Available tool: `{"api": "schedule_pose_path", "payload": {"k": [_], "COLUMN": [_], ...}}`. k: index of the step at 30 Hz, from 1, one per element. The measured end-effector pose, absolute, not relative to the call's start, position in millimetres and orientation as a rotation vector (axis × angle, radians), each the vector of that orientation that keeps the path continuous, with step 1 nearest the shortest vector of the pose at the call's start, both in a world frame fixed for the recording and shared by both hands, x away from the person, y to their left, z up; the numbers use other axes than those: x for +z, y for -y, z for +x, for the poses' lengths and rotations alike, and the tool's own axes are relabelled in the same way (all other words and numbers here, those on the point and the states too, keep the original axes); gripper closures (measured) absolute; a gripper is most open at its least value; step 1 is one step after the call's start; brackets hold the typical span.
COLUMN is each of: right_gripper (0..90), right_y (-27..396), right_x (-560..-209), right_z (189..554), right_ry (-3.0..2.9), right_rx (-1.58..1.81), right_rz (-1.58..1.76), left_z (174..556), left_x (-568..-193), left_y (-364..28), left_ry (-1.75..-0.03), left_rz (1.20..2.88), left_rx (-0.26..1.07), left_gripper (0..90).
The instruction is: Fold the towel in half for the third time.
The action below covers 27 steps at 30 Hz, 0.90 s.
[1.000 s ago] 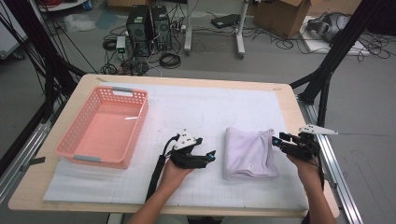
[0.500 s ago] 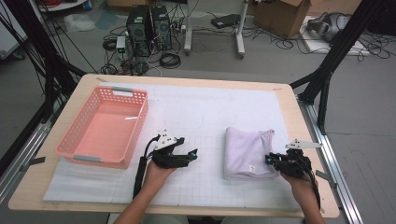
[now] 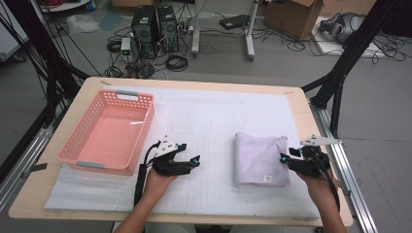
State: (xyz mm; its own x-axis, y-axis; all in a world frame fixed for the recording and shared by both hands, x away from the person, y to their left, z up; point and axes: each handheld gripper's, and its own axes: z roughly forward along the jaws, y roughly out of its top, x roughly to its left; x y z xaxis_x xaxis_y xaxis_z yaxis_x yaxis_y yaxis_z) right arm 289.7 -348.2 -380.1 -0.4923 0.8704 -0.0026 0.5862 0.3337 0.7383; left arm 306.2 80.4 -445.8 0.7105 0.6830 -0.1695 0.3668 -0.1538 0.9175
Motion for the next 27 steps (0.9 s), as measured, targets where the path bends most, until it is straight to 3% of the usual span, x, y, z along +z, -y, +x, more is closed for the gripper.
{"api": "schedule_pose_path", "payload": {"k": [7, 15, 22, 27], "right_gripper": [58.8, 59.4, 60.1, 53.8], "right_y": [314.4, 273.0, 233.5, 218.0], "right_x": [-387.7, -409.2, -415.6, -417.2], "right_z": [332.4, 369.2, 382.8, 381.3], "right_ry": [-2.281, -2.431, -2.479, -2.488], "right_rx": [1.090, 0.975, 0.962, 0.950], "right_rz": [1.168, 1.138, 1.042, 0.975], "left_z": [304.9, 304.0, 305.2, 304.4], "left_x": [-445.4, -445.3, -446.5, -445.3], "left_y": [-81.9, -84.9, -85.6, -87.2], "left_ry": [-0.833, -0.836, -0.850, -0.845], "left_rz": [1.768, 1.771, 1.767, 1.763], "left_rx": [0.345, 0.340, 0.340, 0.344], "left_gripper": [28.5, 28.5, 28.5, 28.5]}}
